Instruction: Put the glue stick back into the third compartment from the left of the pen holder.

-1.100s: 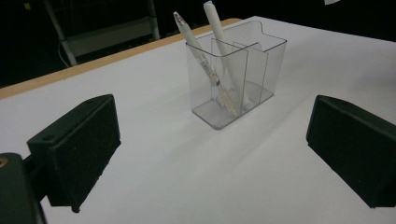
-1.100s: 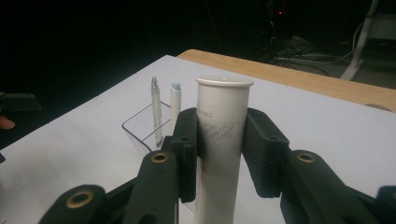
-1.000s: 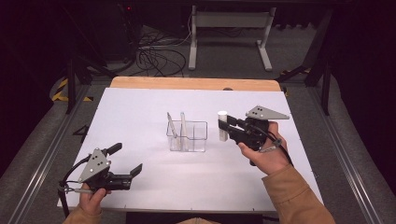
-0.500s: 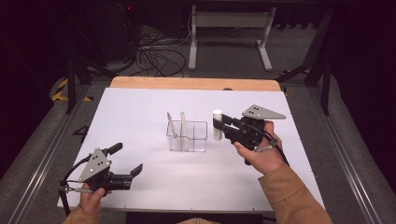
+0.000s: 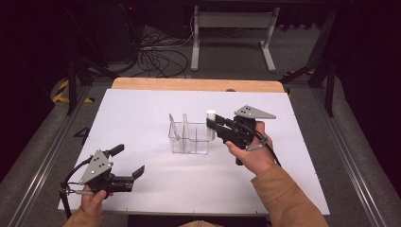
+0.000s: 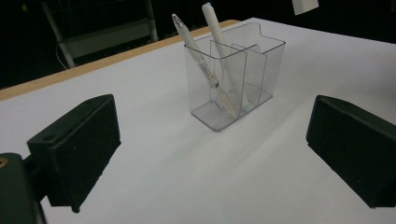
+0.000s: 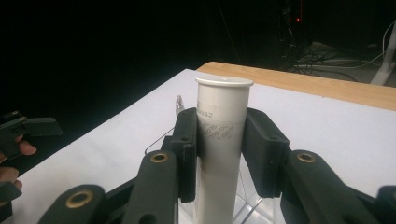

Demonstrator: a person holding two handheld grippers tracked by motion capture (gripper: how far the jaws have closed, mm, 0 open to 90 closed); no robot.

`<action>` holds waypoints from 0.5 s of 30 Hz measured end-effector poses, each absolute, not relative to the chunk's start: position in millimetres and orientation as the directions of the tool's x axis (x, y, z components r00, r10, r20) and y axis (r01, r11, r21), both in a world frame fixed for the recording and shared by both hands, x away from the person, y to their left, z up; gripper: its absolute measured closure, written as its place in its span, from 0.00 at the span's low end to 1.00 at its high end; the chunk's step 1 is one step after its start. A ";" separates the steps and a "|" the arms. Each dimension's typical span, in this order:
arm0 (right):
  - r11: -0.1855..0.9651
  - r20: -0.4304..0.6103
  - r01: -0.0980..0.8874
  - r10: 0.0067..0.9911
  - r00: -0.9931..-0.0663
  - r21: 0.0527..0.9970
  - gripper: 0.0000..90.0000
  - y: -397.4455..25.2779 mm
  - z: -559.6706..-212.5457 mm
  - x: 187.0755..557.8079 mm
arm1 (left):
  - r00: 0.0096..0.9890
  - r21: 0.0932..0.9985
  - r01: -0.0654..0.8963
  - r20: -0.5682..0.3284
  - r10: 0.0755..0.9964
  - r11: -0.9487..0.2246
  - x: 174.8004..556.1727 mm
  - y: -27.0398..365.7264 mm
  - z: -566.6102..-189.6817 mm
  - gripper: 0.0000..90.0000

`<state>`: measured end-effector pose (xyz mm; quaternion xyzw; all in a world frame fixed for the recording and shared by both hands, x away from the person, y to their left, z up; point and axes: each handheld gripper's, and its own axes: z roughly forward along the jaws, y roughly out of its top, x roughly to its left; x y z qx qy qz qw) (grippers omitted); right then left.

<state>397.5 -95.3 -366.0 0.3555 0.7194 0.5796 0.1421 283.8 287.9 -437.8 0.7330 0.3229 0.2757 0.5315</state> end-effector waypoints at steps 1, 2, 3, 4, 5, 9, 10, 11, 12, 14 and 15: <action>0.073 0.209 0.347 0.676 -0.706 0.935 0.75 -93.9 -366.9 398.6 | 0.640 0.957 0.180 0.061 0.766 -0.227 283.8 287.8 -437.8 0.04; 0.073 0.209 0.348 0.678 -0.705 0.935 0.75 -92.6 -367.9 399.6 | 0.639 0.957 0.181 0.061 0.767 -0.227 283.9 287.8 -437.8 0.04; 0.073 0.212 0.351 0.679 -0.703 0.933 0.75 -91.6 -368.5 400.1 | 0.638 0.957 0.181 0.061 0.767 -0.227 283.8 287.7 -437.8 0.04; 0.073 0.211 0.351 0.680 -0.702 0.934 0.75 -90.1 -369.9 401.5 | 0.638 0.957 0.181 0.061 0.767 -0.227 283.8 287.7 -437.8 0.04; 0.073 0.211 0.352 0.682 -0.700 0.933 0.75 -88.8 -370.9 402.4 | 0.639 0.957 0.181 0.061 0.767 -0.227 283.9 287.7 -437.7 0.04; 0.076 0.207 0.358 0.695 -0.688 0.931 0.75 -83.5 -375.2 405.3 | 0.640 0.957 0.181 0.062 0.766 -0.228 284.3 287.7 -437.8 0.04; 0.079 0.202 0.355 0.698 -0.687 0.931 0.75 -82.1 -376.3 406.1 | 0.640 0.957 0.180 0.062 0.766 -0.228 284.4 287.6 -437.7 0.04; 0.080 0.200 0.354 0.702 -0.684 0.932 0.75 -80.8 -377.5 406.8 | 0.640 0.957 0.180 0.062 0.766 -0.229 284.4 287.5 -437.7 0.04; 0.082 0.197 0.354 0.705 -0.681 0.931 0.75 -79.5 -378.5 407.2 | 0.640 0.957 0.180 0.063 0.765 -0.229 284.5 287.5 -437.7 0.04; 0.086 0.187 0.348 0.712 -0.677 0.934 0.75 -77.0 -380.5 408.3 | 0.641 0.957 0.180 0.063 0.765 -0.229 284.7 287.4 -437.7 0.04; 0.090 0.180 0.344 0.715 -0.676 0.935 0.75 -75.7 -381.5 408.8 | 0.641 0.957 0.180 0.062 0.765 -0.228 284.8 287.4 -437.7 0.04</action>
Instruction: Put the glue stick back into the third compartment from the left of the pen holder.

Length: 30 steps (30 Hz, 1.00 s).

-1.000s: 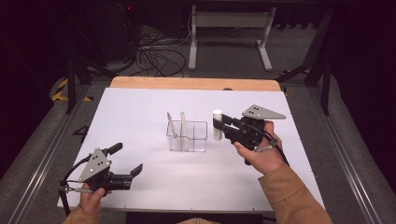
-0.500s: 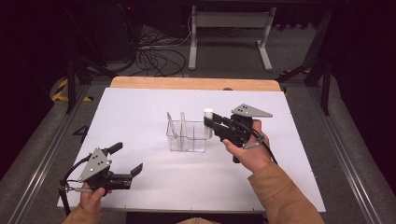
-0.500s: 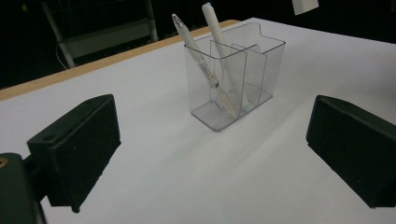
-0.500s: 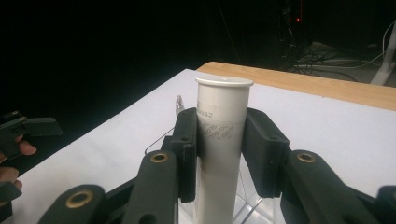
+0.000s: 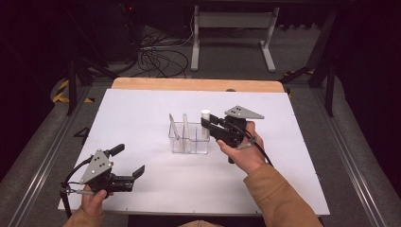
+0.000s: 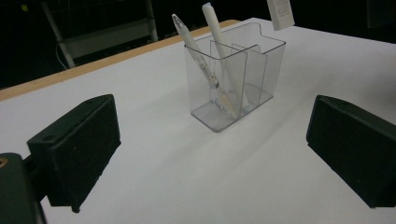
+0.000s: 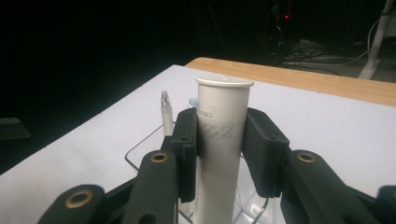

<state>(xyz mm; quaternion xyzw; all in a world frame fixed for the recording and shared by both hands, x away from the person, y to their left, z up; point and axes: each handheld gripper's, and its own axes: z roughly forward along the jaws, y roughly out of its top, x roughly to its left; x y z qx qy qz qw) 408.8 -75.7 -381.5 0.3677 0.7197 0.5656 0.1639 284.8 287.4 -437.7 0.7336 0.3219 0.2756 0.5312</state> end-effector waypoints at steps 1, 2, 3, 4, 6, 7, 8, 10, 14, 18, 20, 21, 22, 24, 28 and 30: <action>0.092 0.176 0.343 0.718 -0.674 0.935 0.75 -74.5 -382.4 409.1 | 0.640 0.957 0.179 0.063 0.765 -0.228 284.9 287.4 -437.7 0.04; 0.095 0.170 0.338 0.718 -0.674 0.936 0.75 -73.2 -383.4 409.5 | 0.639 0.958 0.179 0.061 0.767 -0.226 284.8 287.3 -437.7 0.04; 0.100 0.166 0.337 0.720 -0.674 0.936 0.75 -72.1 -384.3 409.6 | 0.638 0.958 0.179 0.061 0.768 -0.225 284.9 287.3 -437.6 0.04; 0.103 0.161 0.335 0.721 -0.674 0.937 0.75 -71.0 -385.2 409.9 | 0.636 0.958 0.179 0.060 0.769 -0.222 284.9 287.2 -437.7 0.04; 0.113 0.150 0.330 0.724 -0.673 0.937 0.75 -69.3 -386.8 410.3 | 0.637 0.959 0.180 0.057 0.769 -0.220 285.1 287.3 -437.7 0.04; 0.118 0.145 0.329 0.726 -0.672 0.937 0.75 -68.1 -388.1 410.6 | 0.637 0.959 0.179 0.057 0.769 -0.220 285.0 287.2 -437.6 0.04; 0.124 0.140 0.329 0.727 -0.672 0.936 0.75 -67.2 -389.0 410.8 | 0.636 0.959 0.179 0.058 0.769 -0.220 285.0 287.2 -437.6 0.04; 0.136 0.129 0.327 0.730 -0.672 0.935 0.75 -65.4 -391.1 411.2 | 0.637 0.959 0.178 0.060 0.768 -0.222 285.0 287.0 -437.5 0.04; 0.146 0.120 0.326 0.731 -0.671 0.934 0.75 -63.3 -393.4 411.3 | 0.637 0.959 0.178 0.059 0.768 -0.222 285.0 287.0 -437.6 0.04; 0.147 0.119 0.327 0.732 -0.670 0.934 0.75 -63.2 -394.1 411.7 | 0.639 0.958 0.178 0.061 0.767 -0.224 285.0 287.0 -437.5 0.04; 0.148 0.119 0.329 0.734 -0.669 0.933 0.75 -63.4 -394.7 412.2 | 0.638 0.958 0.179 0.059 0.768 -0.222 285.0 286.8 -437.7 0.04; 0.151 0.118 0.331 0.735 -0.667 0.931 0.75 -63.6 -395.0 412.7 | 0.640 0.958 0.179 0.059 0.766 -0.224 285.0 287.0 -437.5 0.04; 0.158 0.113 0.331 0.735 -0.668 0.931 0.74 -64.0 -395.4 413.7 | 0.639 0.958 0.178 0.061 0.766 -0.224 285.0 287.0 -437.5 0.04; 0.161 0.114 0.337 0.737 -0.666 0.928 0.69 -65.4 -396.4 415.9 | 0.639 0.959 0.177 0.060 0.767 -0.223 284.9 287.1 -437.4 0.04; 0.141 0.126 0.329 0.730 -0.671 0.934 0.60 -70.3 -396.3 417.8 | 0.637 0.959 0.178 0.059 0.768 -0.221 285.1 287.1 -437.6 0.04; 0.130 0.133 0.325 0.727 -0.673 0.937 0.57 -72.6 -395.0 416.6 | 0.638 0.959 0.177 0.060 0.768 -0.222 285.1 287.1 -437.5 0.04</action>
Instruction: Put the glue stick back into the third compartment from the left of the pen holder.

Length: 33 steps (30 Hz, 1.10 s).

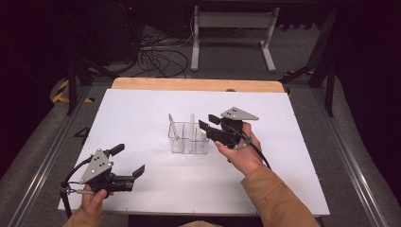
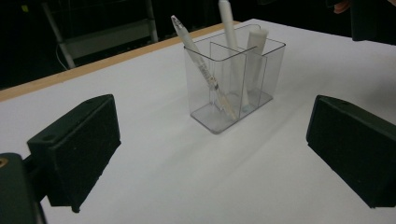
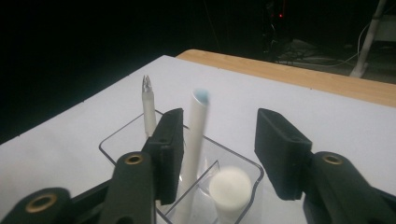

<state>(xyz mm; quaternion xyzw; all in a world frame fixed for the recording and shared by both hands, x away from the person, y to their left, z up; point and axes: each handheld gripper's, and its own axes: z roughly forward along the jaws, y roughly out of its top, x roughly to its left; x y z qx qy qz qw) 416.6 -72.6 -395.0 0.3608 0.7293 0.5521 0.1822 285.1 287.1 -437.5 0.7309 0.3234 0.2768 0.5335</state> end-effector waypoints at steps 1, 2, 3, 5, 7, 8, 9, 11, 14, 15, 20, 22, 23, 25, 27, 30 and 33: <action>0.124 0.134 0.321 0.725 -0.675 0.939 0.56 -73.5 -394.4 416.0 | 0.637 0.959 0.178 0.060 0.768 -0.222 285.1 287.0 -437.6 0.04; 0.123 0.135 0.318 0.724 -0.677 0.940 0.55 -74.5 -393.7 415.2 | 0.637 0.959 0.178 0.059 0.768 -0.221 285.1 287.0 -437.6 0.04; 0.122 0.133 0.314 0.723 -0.678 0.941 0.54 -75.4 -393.1 414.6 | 0.637 0.959 0.177 0.059 0.768 -0.221 285.1 287.0 -437.5 0.04; 0.119 0.130 0.306 0.721 -0.681 0.944 0.52 -76.7 -391.8 413.2 | 0.637 0.959 0.177 0.059 0.768 -0.221 285.1 287.0 -437.4 0.04; 0.123 0.116 0.287 0.714 -0.690 0.950 0.50 -78.3 -390.3 412.4 | 0.638 0.959 0.177 0.060 0.768 -0.223 285.1 287.0 -437.4 0.04; 0.125 0.110 0.280 0.713 -0.692 0.952 0.48 -78.7 -389.4 411.6 | 0.637 0.959 0.177 0.060 0.769 -0.222 285.1 287.0 -437.5 0.04; 0.131 0.098 0.267 0.710 -0.698 0.955 0.47 -79.5 -388.6 411.2 | 0.636 0.959 0.177 0.060 0.769 -0.221 285.1 287.1 -437.5 0.04; 0.136 0.080 0.246 0.706 -0.703 0.960 0.44 -80.8 -386.7 409.9 | 0.635 0.959 0.177 0.059 0.770 -0.220 285.1 287.2 -437.5 0.04; 0.137 0.062 0.215 0.692 -0.719 0.967 0.40 -83.7 -382.9 406.7 | 0.635 0.960 0.178 0.056 0.770 -0.217 284.5 287.6 -437.0 0.04; 0.135 0.061 0.209 0.687 -0.724 0.969 0.38 -85.0 -381.6 405.4 | 0.636 0.960 0.176 0.058 0.770 -0.218 284.6 287.9 -436.7 0.04; 0.113 0.075 0.201 0.671 -0.738 0.973 0.31 -96.0 -375.0 397.9 | 0.630 0.963 0.174 0.051 0.774 -0.206 284.1 288.4 -436.5 0.04; 0.108 0.074 0.195 0.666 -0.742 0.975 0.30 -101.7 -372.4 394.0 | 0.628 0.964 0.174 0.050 0.776 -0.203 283.6 289.0 -436.2 0.04; 0.109 0.070 0.187 0.660 -0.748 0.976 0.29 -104.4 -371.6 392.1 | 0.626 0.964 0.173 0.049 0.778 -0.200 283.0 289.2 -436.4 0.04; 0.111 0.060 0.173 0.654 -0.754 0.979 0.29 -109.4 -370.7 388.4 | 0.625 0.965 0.173 0.049 0.779 -0.199 282.8 289.7 -436.4 0.04; 0.121 0.046 0.161 0.644 -0.764 0.980 0.28 -113.3 -370.7 385.5 | 0.622 0.965 0.173 0.047 0.781 -0.195 282.5 289.5 -436.2 0.04; 0.140 0.020 0.141 0.638 -0.770 0.980 0.27 -120.3 -371.9 380.4 | 0.622 0.966 0.170 0.050 0.781 -0.197 282.2 289.0 -436.1 0.04; 0.153 0.003 0.130 0.638 -0.770 0.980 0.26 -127.0 -373.3 377.1 | 0.621 0.965 0.170 0.052 0.782 -0.199 282.4 288.7 -436.3 0.04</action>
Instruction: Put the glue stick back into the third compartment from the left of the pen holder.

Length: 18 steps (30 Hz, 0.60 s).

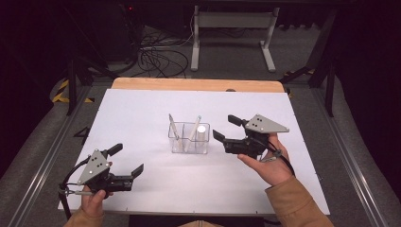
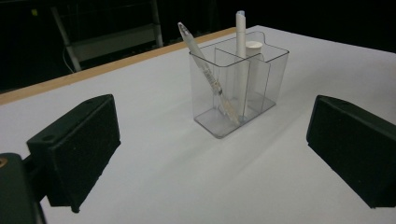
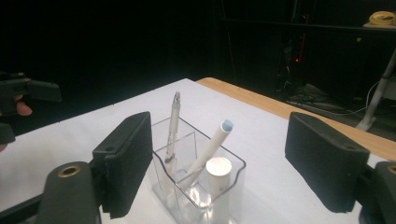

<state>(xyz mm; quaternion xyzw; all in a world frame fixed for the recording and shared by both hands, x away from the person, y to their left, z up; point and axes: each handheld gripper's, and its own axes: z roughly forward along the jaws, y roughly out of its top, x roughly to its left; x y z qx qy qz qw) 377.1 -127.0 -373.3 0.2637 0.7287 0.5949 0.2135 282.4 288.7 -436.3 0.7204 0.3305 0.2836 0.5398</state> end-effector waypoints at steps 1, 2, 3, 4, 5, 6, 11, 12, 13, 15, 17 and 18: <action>0.154 0.004 0.132 0.639 -0.769 0.979 0.26 -129.3 -373.9 376.1 | 0.621 0.965 0.170 0.052 0.782 -0.199 282.4 288.8 -436.4 0.04; 0.154 0.003 0.132 0.640 -0.768 0.979 0.25 -131.7 -374.6 375.3 | 0.620 0.965 0.170 0.052 0.783 -0.199 282.5 288.9 -436.4 0.04; 0.154 0.004 0.133 0.641 -0.767 0.979 0.25 -133.9 -375.4 374.7 | 0.618 0.966 0.170 0.051 0.784 -0.197 282.6 289.0 -436.5 0.04; 0.153 0.004 0.134 0.643 -0.766 0.979 0.25 -136.1 -376.2 374.1 | 0.618 0.966 0.169 0.051 0.784 -0.196 282.5 289.0 -436.4 0.04; 0.151 0.003 0.131 0.645 -0.764 0.980 0.25 -138.3 -377.2 373.4 | 0.619 0.966 0.169 0.052 0.783 -0.198 282.3 289.1 -436.3 0.04; 0.149 0.003 0.131 0.648 -0.761 0.980 0.24 -140.5 -378.0 372.6 | 0.620 0.966 0.168 0.052 0.783 -0.198 282.2 289.2 -436.2 0.04; 0.144 0.001 0.129 0.662 -0.749 0.981 0.23 -152.7 -384.1 369.5 | 0.619 0.967 0.164 0.054 0.783 -0.197 281.8 289.7 -436.0 0.04; 0.150 -0.006 0.125 0.664 -0.748 0.981 0.23 -154.9 -385.8 368.9 | 0.619 0.967 0.163 0.055 0.783 -0.197 281.7 289.8 -435.9 0.04; 0.155 -0.011 0.125 0.666 -0.746 0.980 0.23 -156.8 -387.6 368.0 | 0.619 0.967 0.162 0.056 0.783 -0.197 281.7 289.9 -435.8 0.04; 0.161 -0.014 0.126 0.667 -0.745 0.979 0.23 -160.7 -391.3 366.4 | 0.618 0.968 0.161 0.055 0.784 -0.195 281.4 290.0 -435.6 0.04; 0.166 -0.017 0.127 0.670 -0.742 0.978 0.23 -164.8 -395.2 364.9 | 0.617 0.967 0.163 0.053 0.785 -0.194 280.9 290.4 -435.3 0.04; 0.171 -0.019 0.129 0.672 -0.741 0.977 0.23 -166.9 -397.1 364.1 | 0.618 0.967 0.162 0.055 0.784 -0.195 281.0 290.5 -435.2 0.04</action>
